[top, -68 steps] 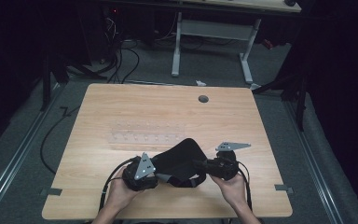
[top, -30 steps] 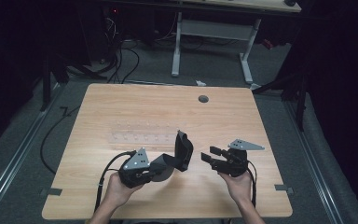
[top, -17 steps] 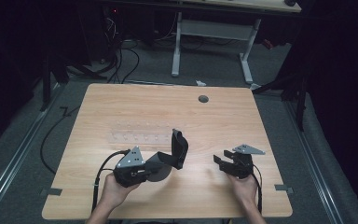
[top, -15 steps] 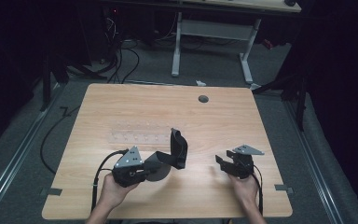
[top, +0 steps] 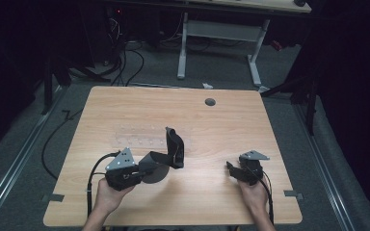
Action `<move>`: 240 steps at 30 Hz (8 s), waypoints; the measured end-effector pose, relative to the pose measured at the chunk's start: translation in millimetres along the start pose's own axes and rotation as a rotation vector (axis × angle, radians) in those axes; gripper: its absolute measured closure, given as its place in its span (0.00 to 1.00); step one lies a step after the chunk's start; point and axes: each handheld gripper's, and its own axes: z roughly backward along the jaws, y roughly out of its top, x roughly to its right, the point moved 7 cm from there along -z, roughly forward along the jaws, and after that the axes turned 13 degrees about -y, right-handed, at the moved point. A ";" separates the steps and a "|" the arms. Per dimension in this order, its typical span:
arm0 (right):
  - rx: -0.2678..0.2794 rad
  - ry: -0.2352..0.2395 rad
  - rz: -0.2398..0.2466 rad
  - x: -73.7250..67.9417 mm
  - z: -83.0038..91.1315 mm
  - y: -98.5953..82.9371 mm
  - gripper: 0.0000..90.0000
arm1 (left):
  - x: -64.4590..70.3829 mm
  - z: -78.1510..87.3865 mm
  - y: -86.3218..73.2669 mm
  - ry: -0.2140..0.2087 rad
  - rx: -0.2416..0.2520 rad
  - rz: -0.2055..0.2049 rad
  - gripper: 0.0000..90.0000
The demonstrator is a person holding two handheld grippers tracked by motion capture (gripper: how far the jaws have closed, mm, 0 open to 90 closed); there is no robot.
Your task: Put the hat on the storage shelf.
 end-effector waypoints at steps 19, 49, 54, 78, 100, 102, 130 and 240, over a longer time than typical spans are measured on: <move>0.002 0.003 0.006 -0.5 -0.8 0.6 0.44 | 0.0 25.6 28.8 0.001 0.112 -0.006 0.96; 0.000 0.008 0.015 -1.3 -0.5 0.2 0.41 | -29.2 32.9 76.4 0.097 0.239 -0.019 0.96; -0.001 0.009 0.014 -1.7 -0.3 0.0 0.40 | -34.5 29.7 81.2 0.109 0.238 -0.037 0.96; -0.002 0.014 0.008 -1.7 0.3 -0.4 0.40 | -91.1 55.5 111.0 0.255 0.353 -0.106 0.96; 0.000 0.014 0.011 -2.1 0.8 -0.7 0.40 | -127.3 69.8 109.5 0.380 0.348 -0.140 0.96; 0.000 0.014 0.009 -2.1 0.8 -0.8 0.40 | -129.2 69.0 108.3 0.391 0.340 -0.151 0.96; 0.000 0.009 0.013 -2.4 0.7 -0.8 0.40 | -144.2 59.2 90.5 0.445 0.326 -0.144 0.96; 0.000 0.010 0.017 -2.7 1.1 -1.1 0.40 | -105.0 19.8 -36.1 0.437 0.104 0.021 0.46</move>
